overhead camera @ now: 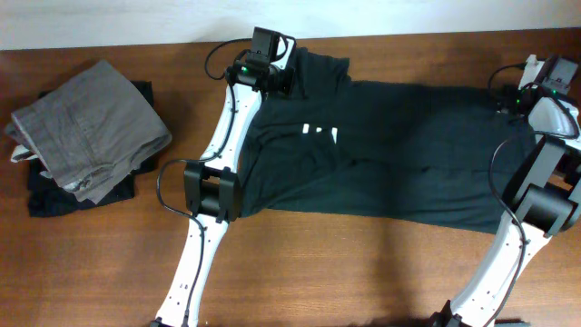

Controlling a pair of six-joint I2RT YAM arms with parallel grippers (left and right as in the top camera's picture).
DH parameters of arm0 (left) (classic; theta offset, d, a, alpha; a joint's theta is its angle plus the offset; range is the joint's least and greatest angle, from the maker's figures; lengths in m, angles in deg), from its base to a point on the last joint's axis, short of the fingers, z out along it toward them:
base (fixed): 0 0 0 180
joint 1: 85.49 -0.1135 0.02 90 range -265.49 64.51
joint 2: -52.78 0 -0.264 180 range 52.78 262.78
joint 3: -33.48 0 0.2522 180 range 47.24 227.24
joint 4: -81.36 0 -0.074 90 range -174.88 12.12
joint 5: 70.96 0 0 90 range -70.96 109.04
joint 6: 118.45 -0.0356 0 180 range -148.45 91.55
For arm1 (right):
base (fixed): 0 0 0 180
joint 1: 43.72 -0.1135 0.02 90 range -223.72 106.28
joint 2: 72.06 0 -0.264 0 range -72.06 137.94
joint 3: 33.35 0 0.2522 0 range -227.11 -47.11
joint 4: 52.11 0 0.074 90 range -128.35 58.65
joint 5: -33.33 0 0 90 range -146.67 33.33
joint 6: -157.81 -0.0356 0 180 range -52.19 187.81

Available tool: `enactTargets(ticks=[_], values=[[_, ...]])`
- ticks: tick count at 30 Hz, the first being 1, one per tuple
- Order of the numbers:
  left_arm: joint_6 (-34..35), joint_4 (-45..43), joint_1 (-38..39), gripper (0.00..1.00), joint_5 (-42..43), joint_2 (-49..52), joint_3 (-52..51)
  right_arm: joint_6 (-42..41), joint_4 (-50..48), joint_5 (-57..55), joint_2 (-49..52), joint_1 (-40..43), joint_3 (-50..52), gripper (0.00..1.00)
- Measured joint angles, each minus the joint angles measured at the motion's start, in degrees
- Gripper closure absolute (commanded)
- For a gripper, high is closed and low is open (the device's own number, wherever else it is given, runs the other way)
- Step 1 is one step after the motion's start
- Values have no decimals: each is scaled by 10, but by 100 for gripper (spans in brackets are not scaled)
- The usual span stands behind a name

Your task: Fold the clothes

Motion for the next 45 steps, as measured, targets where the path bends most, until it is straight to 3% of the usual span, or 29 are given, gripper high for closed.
enactTargets(ticks=[2,7,9,10,11,12,17,29,31,35,41,45], values=[[0,0,0,90,0,0,0,-4,1,3,1,0,0,50],[-5,-2,0,94,2,0,0,-15,2,7,1,0,0,73],[-7,-4,0,94,6,0,0,-18,3,7,1,0,0,74],[-7,-5,0,93,7,0,0,-20,3,7,1,0,0,62],[-8,-6,0,91,8,0,0,-23,3,7,1,0,0,34],[-10,-7,0,91,9,0,0,-22,2,7,1,0,0,29],[-11,-7,0,89,11,0,0,-23,-5,4,1,2,0,19],[-12,-7,0,87,11,0,0,-76,-28,47,13,14,0,24],[-12,-7,0,87,11,0,0,-81,-31,53,15,16,-2,33],[-12,-7,0,89,11,0,0,-85,-32,55,18,20,-7,66],[-14,-7,0,97,11,0,0,-92,-31,61,20,24,-9,88],[-14,-8,0,100,11,0,0,-94,-31,64,20,24,-9,96]])
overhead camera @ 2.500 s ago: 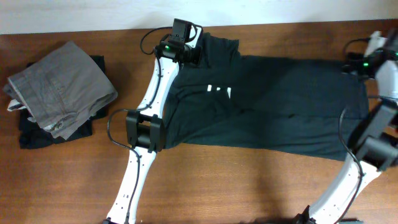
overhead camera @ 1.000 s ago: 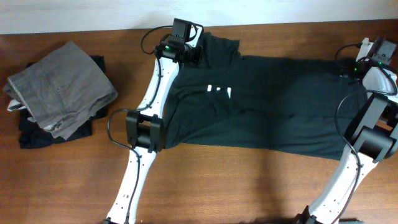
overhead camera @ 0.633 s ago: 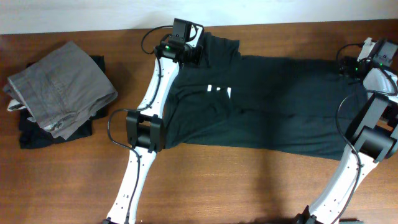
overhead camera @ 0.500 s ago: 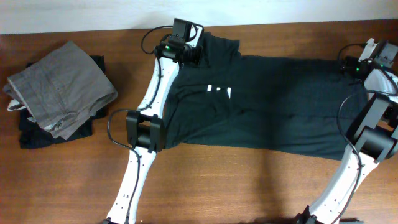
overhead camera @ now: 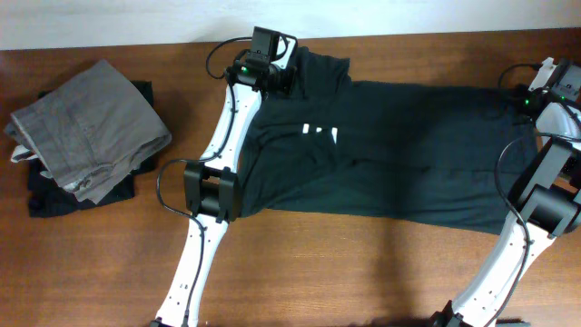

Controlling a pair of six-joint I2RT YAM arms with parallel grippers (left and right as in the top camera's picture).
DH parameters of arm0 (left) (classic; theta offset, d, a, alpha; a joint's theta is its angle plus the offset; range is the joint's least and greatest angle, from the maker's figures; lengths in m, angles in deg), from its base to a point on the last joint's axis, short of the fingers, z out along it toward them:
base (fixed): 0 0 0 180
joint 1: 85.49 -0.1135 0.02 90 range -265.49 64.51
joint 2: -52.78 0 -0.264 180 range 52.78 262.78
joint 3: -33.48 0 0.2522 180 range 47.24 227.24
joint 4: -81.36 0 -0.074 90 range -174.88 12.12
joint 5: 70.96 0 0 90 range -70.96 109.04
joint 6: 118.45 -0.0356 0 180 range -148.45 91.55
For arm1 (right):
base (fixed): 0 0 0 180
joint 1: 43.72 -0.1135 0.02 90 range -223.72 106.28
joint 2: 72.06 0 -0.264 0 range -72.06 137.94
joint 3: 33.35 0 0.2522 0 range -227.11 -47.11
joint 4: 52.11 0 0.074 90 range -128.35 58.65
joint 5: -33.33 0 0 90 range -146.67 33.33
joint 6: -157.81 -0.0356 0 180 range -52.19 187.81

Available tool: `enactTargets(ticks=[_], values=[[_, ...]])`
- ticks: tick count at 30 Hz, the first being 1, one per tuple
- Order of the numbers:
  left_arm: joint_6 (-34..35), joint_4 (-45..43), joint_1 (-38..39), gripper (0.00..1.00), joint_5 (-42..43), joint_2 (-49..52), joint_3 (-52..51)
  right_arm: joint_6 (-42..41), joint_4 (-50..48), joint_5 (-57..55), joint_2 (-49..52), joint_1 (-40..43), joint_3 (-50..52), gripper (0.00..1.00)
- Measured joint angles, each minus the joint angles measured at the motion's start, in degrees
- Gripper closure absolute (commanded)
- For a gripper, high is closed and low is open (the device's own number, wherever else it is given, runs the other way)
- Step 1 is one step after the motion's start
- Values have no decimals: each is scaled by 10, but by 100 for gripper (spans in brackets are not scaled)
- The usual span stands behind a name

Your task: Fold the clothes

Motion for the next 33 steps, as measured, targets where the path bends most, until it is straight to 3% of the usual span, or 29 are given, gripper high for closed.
enactTargets(ticks=[10,20,33], values=[[0,-1,0,100,5,-6,0,-1,39,1,-1,0,-15,96],[0,13,0,100,9,-82,0,-1,158,1,-18,0,-39,96],[0,148,-5,100,9,-114,0,2,310,1,-122,0,-56,96]])
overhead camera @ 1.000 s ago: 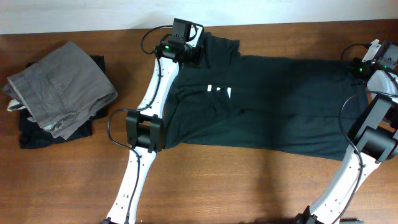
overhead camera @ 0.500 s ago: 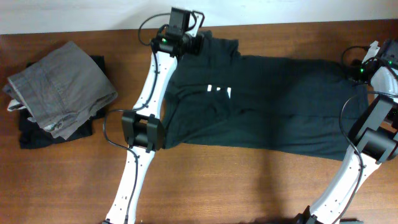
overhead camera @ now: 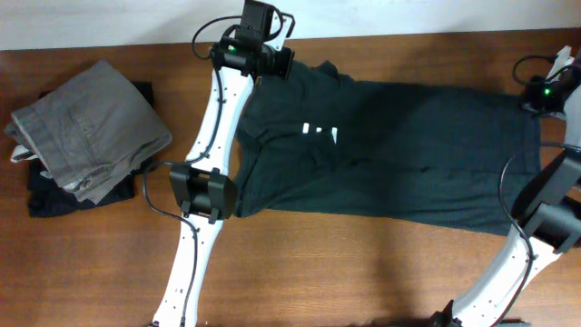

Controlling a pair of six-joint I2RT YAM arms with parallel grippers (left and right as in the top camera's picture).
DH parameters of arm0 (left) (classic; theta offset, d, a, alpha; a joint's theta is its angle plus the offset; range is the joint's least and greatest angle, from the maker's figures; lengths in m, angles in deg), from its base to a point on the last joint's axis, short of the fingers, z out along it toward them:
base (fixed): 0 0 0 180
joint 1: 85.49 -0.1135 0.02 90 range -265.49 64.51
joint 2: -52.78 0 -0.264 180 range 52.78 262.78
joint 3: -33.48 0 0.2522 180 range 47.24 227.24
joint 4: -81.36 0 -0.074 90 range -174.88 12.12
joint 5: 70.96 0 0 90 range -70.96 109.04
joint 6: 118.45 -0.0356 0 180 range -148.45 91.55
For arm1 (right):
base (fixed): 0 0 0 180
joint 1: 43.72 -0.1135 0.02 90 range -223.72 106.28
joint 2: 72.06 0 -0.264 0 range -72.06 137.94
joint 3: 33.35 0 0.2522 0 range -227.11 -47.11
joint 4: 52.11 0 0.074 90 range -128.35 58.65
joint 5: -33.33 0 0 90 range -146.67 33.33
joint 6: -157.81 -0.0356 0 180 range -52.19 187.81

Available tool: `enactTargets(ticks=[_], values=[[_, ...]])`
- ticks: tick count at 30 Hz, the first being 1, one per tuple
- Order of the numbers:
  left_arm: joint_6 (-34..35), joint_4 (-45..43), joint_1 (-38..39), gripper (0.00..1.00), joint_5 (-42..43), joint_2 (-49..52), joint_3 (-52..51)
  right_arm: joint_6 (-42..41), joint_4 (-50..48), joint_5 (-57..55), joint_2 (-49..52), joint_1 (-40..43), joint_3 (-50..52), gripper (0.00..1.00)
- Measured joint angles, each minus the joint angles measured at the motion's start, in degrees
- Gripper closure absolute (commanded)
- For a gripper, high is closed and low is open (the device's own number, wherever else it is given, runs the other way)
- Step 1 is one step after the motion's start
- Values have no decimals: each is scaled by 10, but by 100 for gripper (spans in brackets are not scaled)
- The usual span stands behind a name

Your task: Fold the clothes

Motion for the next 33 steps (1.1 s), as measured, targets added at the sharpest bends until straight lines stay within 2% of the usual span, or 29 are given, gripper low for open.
enactTargets(ticks=[8,19,30,33], values=[[-8,75,-5,99,1,-21,0,4,101,0,-18,9,-3,96],[-11,153,-14,99,2,-87,0,35,204,0,-26,72,-3,96],[-10,306,-14,100,3,-94,0,76,289,0,-42,70,-3,96],[-6,316,-14,100,4,-94,0,74,312,0,-42,70,-3,97]])
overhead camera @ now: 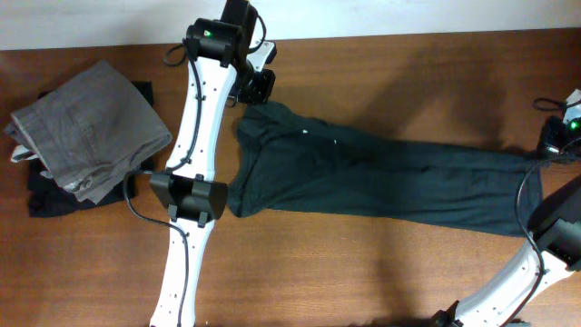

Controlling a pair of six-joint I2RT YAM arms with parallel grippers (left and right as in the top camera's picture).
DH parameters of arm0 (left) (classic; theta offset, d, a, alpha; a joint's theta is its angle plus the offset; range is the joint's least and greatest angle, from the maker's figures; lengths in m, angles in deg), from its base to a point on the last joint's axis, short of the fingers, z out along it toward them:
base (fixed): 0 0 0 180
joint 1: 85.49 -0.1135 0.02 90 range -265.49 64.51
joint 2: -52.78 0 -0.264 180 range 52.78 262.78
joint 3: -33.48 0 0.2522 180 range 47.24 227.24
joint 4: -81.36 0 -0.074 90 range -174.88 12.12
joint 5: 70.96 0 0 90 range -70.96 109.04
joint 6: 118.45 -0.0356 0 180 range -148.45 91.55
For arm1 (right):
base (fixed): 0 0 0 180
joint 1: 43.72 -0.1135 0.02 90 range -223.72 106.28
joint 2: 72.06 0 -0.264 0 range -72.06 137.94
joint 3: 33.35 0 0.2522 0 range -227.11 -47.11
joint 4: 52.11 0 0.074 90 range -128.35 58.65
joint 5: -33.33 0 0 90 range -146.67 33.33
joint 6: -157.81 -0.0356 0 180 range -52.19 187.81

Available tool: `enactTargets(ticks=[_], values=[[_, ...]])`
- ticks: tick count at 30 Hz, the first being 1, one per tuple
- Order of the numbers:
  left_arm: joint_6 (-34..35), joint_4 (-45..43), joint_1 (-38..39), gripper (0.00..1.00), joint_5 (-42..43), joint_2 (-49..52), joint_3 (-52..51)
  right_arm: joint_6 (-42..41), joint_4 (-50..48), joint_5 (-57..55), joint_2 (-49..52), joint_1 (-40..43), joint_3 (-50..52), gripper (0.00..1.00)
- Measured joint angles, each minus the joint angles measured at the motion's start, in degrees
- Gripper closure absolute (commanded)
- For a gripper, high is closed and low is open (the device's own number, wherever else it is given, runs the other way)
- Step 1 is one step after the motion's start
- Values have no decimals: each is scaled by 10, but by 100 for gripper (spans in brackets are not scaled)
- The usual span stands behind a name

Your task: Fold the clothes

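Dark green trousers point(381, 177) stretch across the table in a long narrow band, waist at the left, leg ends at the right. My left gripper point(258, 93) is at the far waist corner, with the cloth drawn up to it. At the table's right edge, my right gripper point(552, 151) meets the far corner of the leg ends. The far edge of the cloth runs taut between the two grippers. The arms hide the fingers themselves.
A pile of folded clothes point(86, 136), grey trousers on top of a dark garment, lies at the left of the wooden table point(363, 272). A white wall strip runs along the table's back edge. Both arm bases stand at the front.
The trousers lay wide and flat. Their far edge now sits closer to the front and the cloth is a narrower band. The left gripper is further left, the right gripper further right and nearer the front.
At first both grippers sat on the far corners of the flat, spread trousers. They stayed there at the second moment. Then both were slightly further back and outward with the cloth still wide. Now the far edge is drawn taut between them and the garment has narrowed.
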Motion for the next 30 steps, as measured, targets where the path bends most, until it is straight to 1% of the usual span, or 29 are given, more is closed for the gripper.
enactTargets(ticks=[13,16,19,23,26,30], values=[[36,0,0,100,10,0,-2,-50,91,0,0,0,0,96],[41,0,0,100,10,-8,-23,-59,108,0,0,0,0,96],[47,0,0,100,6,-30,-69,-68,119,0,0,1,0,96],[53,-1,0,100,-9,-81,-167,-80,134,-7,0,5,0,96],[54,0,0,100,-16,-119,-242,-104,136,-38,0,12,0,96],[55,1,0,100,-18,-141,-299,-118,129,-63,0,23,0,96]])
